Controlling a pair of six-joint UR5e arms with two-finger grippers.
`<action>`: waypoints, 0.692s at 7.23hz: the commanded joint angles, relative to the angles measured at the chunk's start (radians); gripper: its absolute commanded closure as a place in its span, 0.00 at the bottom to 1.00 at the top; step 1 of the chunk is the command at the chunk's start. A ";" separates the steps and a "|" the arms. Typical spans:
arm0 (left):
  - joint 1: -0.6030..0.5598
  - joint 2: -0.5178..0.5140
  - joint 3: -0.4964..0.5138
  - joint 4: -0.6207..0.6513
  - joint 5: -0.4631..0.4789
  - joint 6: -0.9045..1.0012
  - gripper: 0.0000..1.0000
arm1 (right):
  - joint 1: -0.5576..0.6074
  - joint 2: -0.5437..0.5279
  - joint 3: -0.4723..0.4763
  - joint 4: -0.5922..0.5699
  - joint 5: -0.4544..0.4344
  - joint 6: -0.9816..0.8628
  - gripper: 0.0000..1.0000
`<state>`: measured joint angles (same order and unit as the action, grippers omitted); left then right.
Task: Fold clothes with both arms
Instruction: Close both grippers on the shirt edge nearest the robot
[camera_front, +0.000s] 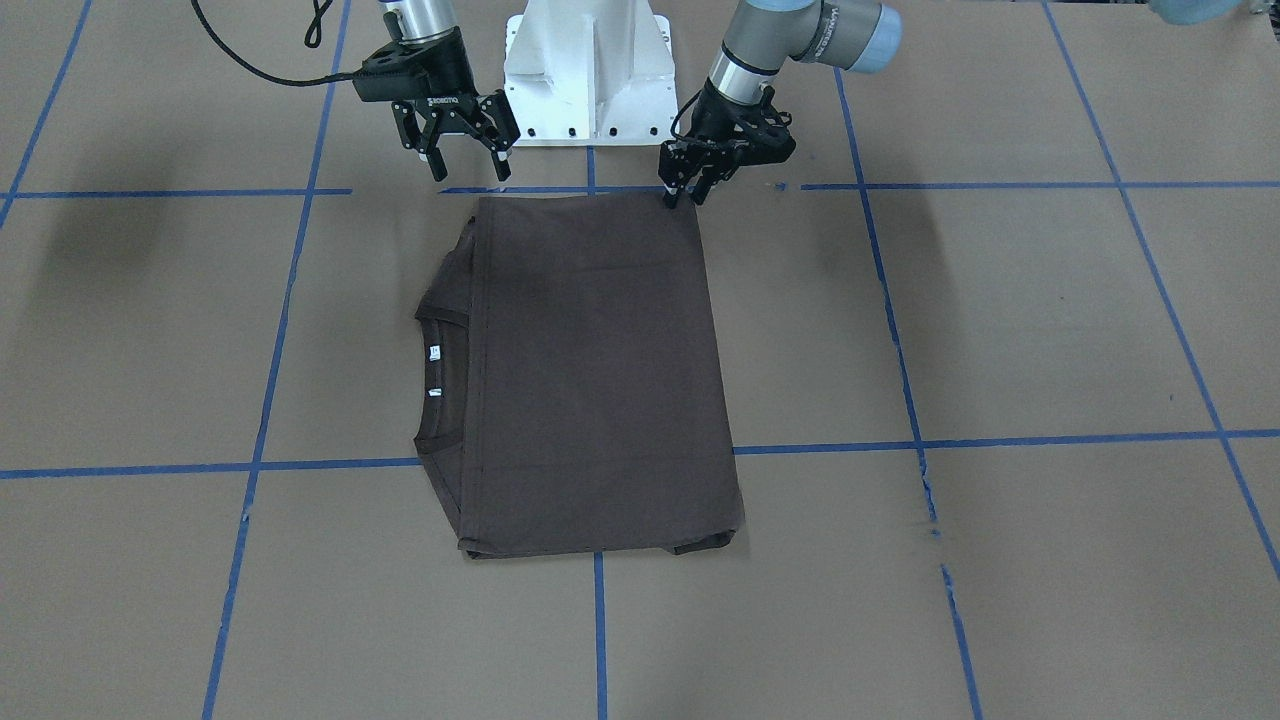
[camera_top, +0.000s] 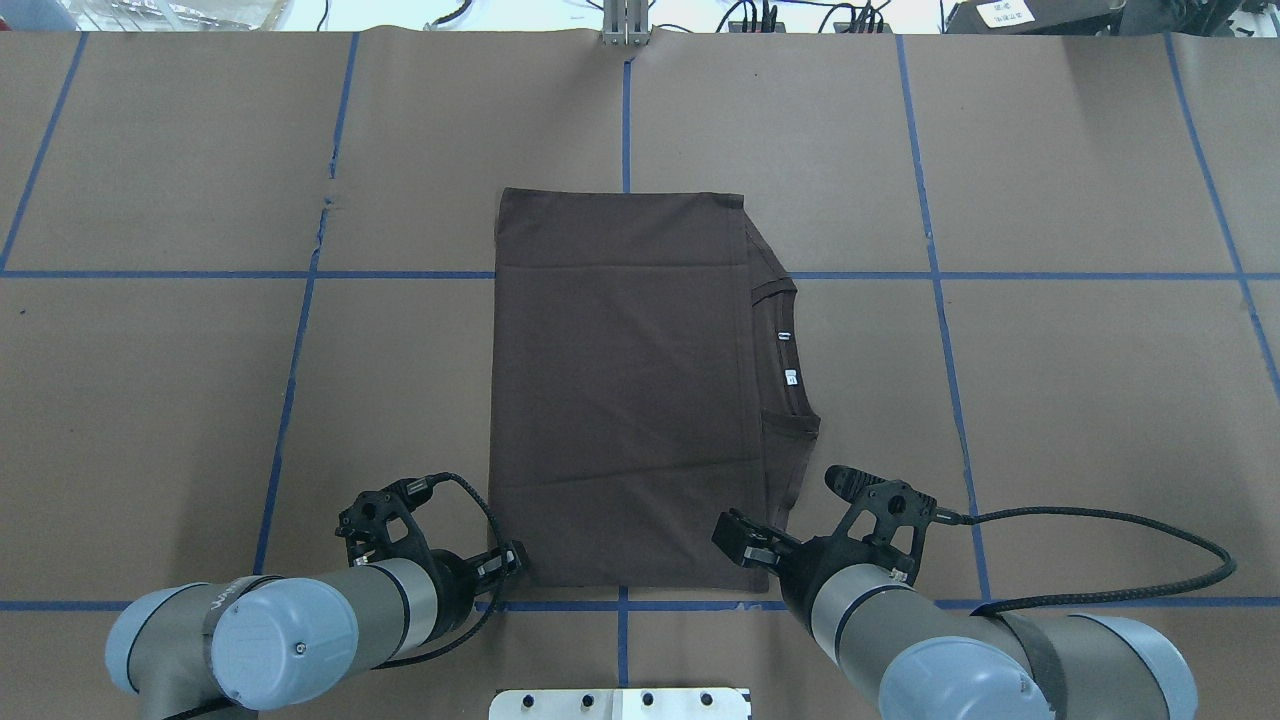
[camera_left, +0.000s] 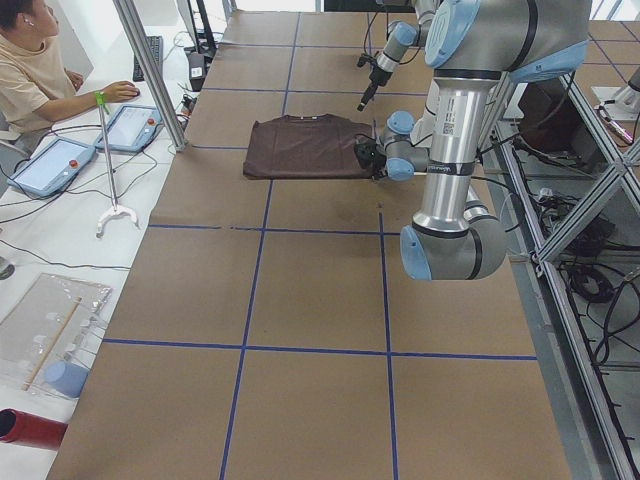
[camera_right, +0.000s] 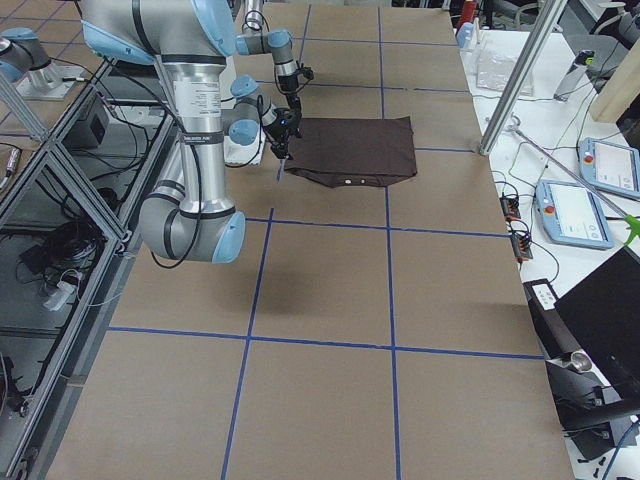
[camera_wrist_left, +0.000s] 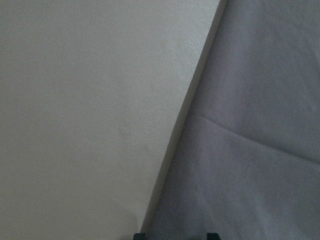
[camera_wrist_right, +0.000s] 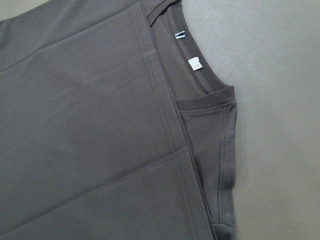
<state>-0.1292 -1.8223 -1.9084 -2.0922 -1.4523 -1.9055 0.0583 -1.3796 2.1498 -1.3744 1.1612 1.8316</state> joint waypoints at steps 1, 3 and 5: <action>0.000 -0.002 0.000 0.001 -0.002 0.008 0.40 | 0.000 0.002 -0.001 0.000 0.000 0.000 0.00; 0.000 -0.003 0.000 0.001 -0.002 0.008 0.42 | 0.000 0.002 -0.001 0.000 0.000 -0.002 0.00; 0.000 -0.006 0.002 0.000 0.001 -0.001 0.84 | 0.000 0.001 -0.001 0.000 0.000 -0.002 0.00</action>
<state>-0.1289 -1.8267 -1.9074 -2.0919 -1.4522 -1.9031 0.0583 -1.3778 2.1495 -1.3744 1.1612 1.8301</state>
